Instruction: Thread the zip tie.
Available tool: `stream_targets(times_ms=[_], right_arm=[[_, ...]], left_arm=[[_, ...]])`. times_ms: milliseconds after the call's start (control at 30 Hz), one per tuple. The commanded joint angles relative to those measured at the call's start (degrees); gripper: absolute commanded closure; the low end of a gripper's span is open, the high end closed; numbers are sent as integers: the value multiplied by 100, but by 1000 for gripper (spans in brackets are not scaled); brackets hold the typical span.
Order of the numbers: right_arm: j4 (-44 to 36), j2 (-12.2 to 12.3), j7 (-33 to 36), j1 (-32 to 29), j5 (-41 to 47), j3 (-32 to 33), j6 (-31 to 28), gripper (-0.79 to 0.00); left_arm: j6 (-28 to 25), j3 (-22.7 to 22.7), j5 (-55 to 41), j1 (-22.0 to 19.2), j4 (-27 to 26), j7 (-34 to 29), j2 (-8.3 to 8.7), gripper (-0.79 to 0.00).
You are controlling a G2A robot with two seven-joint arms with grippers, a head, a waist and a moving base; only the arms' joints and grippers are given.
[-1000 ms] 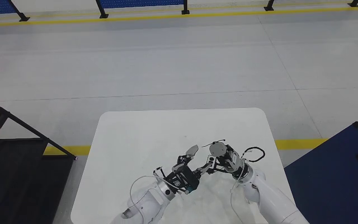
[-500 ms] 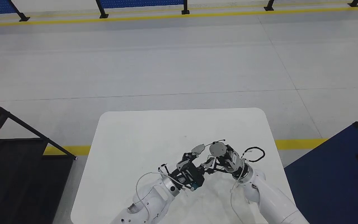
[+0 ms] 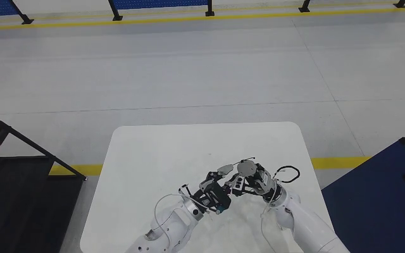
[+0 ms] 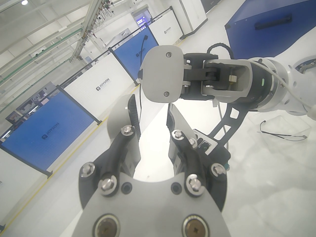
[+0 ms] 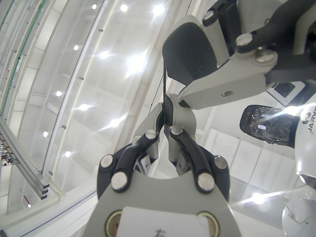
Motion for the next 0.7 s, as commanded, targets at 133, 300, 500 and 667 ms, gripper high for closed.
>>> stream_targets(times_ms=[133, 300, 500, 667], right_arm=[[0, 0, -1, 0, 0, 0, 0, 0], [0, 0, -1, 0, 0, 0, 0, 0], [0, 0, -1, 0, 0, 0, 0, 0], [0, 0, -1, 0, 0, 0, 0, 0]], left_arm=[[19, -3, 1, -17, 25, 24, -23, -148], [16, -4, 47, -24, 41, -6, -37, -145], [26, -10, 224, -12, 47, -90, -42, -222], [67, -29, 324, -6, 38, -134, -50, -209]])
